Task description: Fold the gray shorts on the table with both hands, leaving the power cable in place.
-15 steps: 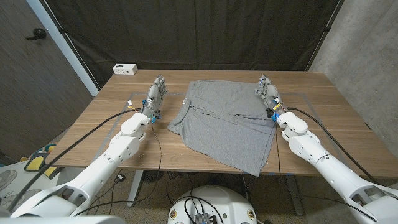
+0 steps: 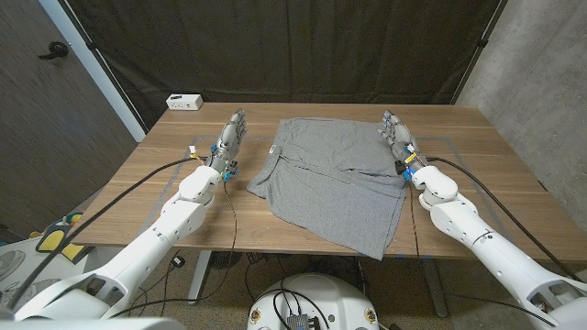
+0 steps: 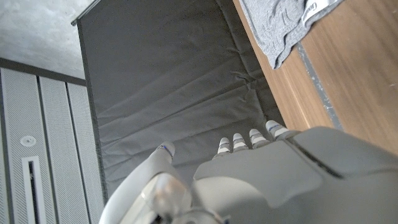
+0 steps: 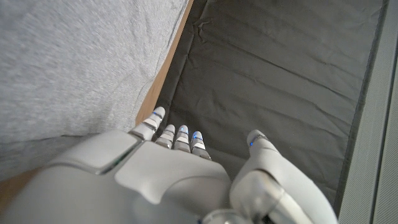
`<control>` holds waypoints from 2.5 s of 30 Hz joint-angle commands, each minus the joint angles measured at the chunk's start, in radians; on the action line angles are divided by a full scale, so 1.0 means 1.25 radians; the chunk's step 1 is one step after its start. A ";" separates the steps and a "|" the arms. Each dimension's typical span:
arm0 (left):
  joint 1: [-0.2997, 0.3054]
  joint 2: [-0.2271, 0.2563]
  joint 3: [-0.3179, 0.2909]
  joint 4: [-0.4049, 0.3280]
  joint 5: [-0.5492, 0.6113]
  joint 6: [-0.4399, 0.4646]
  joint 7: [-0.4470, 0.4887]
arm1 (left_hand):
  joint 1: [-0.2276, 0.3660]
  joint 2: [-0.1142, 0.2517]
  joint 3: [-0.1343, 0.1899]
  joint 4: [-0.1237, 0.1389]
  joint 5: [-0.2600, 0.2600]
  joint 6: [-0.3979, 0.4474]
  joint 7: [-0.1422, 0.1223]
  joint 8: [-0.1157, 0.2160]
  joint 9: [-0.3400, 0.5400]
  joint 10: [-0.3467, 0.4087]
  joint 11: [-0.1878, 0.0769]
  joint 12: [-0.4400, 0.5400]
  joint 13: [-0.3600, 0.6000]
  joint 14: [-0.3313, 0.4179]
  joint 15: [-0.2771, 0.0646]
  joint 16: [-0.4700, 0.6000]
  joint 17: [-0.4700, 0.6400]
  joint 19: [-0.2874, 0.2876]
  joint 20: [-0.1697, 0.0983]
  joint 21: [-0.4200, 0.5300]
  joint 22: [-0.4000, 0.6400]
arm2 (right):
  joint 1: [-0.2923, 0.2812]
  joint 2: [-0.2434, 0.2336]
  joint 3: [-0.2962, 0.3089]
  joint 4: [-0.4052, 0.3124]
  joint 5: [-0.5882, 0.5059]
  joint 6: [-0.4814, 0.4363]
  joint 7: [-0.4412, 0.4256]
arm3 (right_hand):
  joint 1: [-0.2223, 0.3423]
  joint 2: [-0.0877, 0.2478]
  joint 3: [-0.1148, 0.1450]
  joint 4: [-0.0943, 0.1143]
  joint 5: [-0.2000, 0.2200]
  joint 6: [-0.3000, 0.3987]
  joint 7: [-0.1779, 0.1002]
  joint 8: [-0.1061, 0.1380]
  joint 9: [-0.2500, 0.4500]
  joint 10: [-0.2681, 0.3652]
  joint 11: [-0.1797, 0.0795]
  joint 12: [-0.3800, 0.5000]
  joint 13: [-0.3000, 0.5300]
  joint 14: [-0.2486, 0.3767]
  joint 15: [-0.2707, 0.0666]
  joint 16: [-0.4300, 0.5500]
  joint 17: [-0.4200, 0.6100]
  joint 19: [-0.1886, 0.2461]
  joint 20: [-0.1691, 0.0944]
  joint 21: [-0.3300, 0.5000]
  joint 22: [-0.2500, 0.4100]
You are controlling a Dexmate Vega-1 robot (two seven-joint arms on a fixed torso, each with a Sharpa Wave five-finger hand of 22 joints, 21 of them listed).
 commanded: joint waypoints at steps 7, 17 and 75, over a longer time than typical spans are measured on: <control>0.069 0.085 0.001 -0.156 0.236 -0.002 0.159 | 0.042 0.024 0.011 -0.029 -0.021 -0.006 -0.021 0.008 0.003 -0.006 -0.005 0.013 0.004 -0.036 0.022 0.003 0.002 0.028 0.054 0.012 0.004 | -0.077 -0.109 0.006 -0.162 -0.134 -0.033 -0.081 | 0.041 0.009 0.020 -0.033 -0.011 0.020 -0.010 0.007 0.002 0.030 0.005 0.012 0.004 0.033 0.014 0.009 0.003 0.015 0.035 0.007 0.003; 0.111 0.123 -0.013 -0.231 0.301 0.020 0.189 | 0.052 0.024 0.014 -0.036 -0.028 0.001 -0.015 0.005 0.003 0.001 0.008 0.012 0.004 -0.032 0.026 -0.001 0.002 0.028 0.065 0.011 0.005 | -0.133 -0.168 0.022 -0.255 -0.208 -0.058 -0.120 | 0.053 0.010 0.026 -0.043 -0.015 0.026 -0.013 0.007 0.002 0.033 0.005 0.011 0.004 0.036 0.012 0.008 0.003 0.018 0.037 0.007 0.003; 0.485 0.289 -0.188 -0.658 0.763 0.277 0.327 | 0.092 -0.005 0.014 -0.080 -0.076 0.064 -0.039 0.000 0.004 0.094 0.016 0.019 0.006 -0.005 0.017 -0.004 0.002 0.029 0.076 0.001 0.006 | -0.546 -0.357 0.229 -0.745 -0.615 -0.409 -0.228 | 0.134 0.003 0.064 -0.125 -0.053 0.130 -0.021 0.020 0.003 0.153 0.001 0.026 0.005 0.167 -0.011 0.025 0.005 0.097 0.044 0.023 0.004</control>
